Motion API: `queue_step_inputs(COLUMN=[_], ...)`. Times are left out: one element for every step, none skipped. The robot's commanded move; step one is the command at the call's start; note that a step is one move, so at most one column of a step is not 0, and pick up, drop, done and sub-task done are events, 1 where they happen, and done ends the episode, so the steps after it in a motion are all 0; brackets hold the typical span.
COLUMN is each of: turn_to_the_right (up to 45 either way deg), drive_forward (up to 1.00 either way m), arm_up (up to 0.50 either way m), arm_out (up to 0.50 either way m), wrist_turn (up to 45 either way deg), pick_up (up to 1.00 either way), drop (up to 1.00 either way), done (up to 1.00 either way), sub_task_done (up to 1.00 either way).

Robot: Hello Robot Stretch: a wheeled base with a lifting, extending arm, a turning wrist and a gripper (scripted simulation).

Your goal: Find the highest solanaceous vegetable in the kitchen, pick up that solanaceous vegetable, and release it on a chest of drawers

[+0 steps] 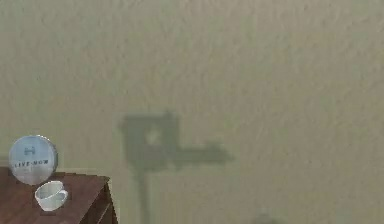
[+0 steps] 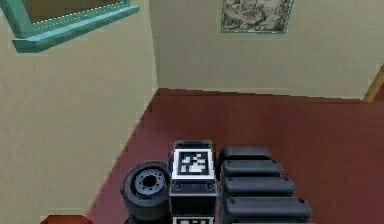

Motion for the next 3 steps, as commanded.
queue_step_inputs(turn_to_the_right=[45.0, 42.0, -45.0], drive_forward=[0.00, 0.00, 0.00], arm_up=[0.00, 0.00, 0.00], arm_out=[0.00, 0.00, 0.00], wrist_turn=[0.0, 0.0, 0.0], pick_up=[0.00, 0.00, 0.00], drop=[0.00, 0.00, 0.00], done=[0.00, 0.00, 0.00], sub_task_done=[0.00, 0.00, 0.00])
